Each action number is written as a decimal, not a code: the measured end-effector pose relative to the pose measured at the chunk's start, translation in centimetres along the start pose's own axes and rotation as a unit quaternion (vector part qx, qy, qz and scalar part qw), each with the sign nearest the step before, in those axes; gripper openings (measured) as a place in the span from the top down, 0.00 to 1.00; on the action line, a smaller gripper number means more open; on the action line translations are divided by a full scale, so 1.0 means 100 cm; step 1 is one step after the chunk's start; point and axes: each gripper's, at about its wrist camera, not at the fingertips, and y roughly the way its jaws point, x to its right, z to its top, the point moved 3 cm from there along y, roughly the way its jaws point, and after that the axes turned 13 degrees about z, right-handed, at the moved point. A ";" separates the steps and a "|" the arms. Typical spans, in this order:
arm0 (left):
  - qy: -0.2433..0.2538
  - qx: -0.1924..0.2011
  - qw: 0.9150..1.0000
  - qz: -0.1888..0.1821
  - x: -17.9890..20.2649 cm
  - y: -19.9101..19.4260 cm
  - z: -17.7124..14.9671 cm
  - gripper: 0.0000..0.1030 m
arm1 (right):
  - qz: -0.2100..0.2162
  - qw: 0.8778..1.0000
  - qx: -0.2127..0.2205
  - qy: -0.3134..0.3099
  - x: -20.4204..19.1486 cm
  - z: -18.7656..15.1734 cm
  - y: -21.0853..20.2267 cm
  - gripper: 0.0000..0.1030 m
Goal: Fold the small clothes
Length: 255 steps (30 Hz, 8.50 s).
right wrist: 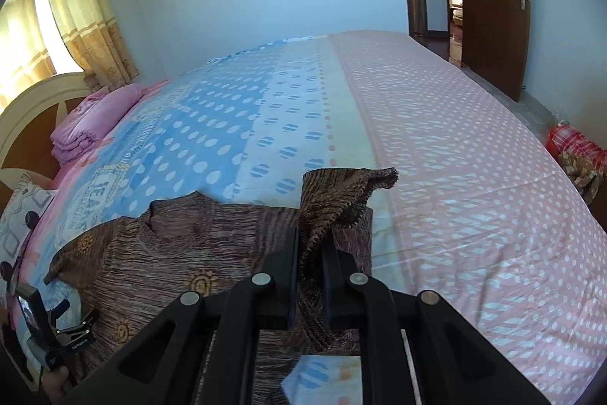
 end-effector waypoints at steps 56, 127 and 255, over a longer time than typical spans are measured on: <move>0.072 -0.003 0.975 -0.212 0.181 -0.050 0.062 0.91 | 0.058 0.997 -0.047 -0.022 0.007 -0.169 0.017 0.40; -0.125 -0.055 0.988 0.075 -0.226 0.089 0.028 0.21 | 0.074 0.979 -0.089 -0.166 -0.152 -0.115 0.144 0.36; -0.026 -0.022 0.998 -0.055 -0.065 0.036 0.009 0.01 | 0.080 0.979 -0.115 -0.150 -0.195 -0.089 0.172 0.40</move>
